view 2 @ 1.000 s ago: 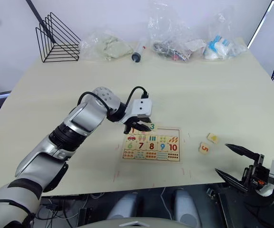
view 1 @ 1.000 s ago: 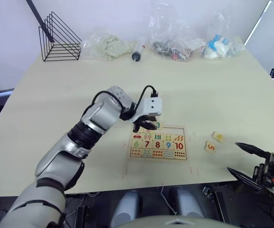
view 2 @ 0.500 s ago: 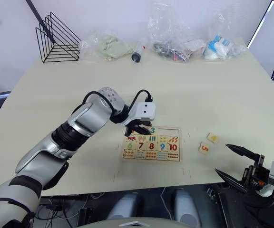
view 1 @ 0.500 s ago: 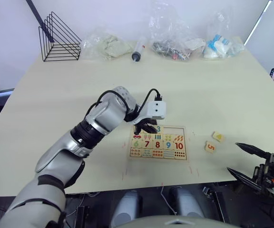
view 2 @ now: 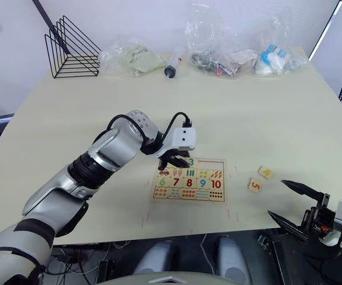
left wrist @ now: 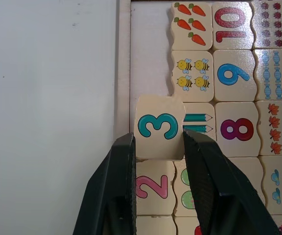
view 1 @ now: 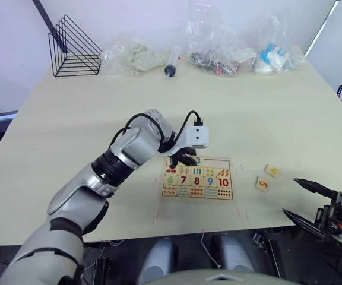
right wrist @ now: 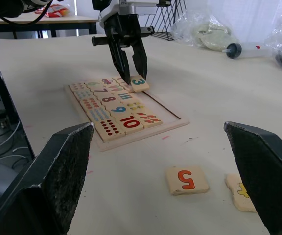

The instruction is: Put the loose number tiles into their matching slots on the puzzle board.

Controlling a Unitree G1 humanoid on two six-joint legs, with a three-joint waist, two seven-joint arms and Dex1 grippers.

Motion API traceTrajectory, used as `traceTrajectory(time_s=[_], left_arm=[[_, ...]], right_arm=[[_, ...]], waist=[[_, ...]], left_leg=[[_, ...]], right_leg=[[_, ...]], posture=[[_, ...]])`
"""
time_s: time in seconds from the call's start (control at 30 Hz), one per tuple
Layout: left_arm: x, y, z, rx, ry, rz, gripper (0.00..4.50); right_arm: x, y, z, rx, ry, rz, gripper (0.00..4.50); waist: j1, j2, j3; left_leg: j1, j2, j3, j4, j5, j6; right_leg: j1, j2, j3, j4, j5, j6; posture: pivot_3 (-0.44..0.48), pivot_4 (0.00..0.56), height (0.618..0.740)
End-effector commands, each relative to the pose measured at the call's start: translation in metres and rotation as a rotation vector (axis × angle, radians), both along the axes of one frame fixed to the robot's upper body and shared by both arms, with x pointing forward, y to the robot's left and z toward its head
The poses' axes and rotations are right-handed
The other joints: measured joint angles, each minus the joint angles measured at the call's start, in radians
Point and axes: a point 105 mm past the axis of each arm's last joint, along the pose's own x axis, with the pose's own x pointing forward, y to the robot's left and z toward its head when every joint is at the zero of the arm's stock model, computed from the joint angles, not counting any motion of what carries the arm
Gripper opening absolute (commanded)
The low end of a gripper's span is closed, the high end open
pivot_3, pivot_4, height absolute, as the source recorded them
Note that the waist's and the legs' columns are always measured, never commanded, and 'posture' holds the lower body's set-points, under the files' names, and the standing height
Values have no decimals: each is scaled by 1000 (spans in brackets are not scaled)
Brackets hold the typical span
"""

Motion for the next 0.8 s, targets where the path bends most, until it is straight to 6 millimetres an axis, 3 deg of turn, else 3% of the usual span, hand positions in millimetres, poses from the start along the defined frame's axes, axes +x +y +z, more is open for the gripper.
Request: traceTrajectory(time_s=[0.03, 0.8], left_arm=[[-1, -6, 5, 16, -38, -39, 919], [4, -8, -3, 15, -44, -7, 919]], right_arm=[[-1, 2, 5, -8, -37, -1, 4500], [0, 0, 5, -14, -41, -10, 4500]], waist=[[0, 0, 0], [0, 0, 0]], left_leg=[[0, 0, 0, 0, 0, 0], [0, 0, 0, 0, 0, 0]], right_leg=[[0, 0, 0, 0, 0, 0], [0, 0, 0, 0, 0, 0]], posture=[[0, 150, 740], [0, 150, 740]])
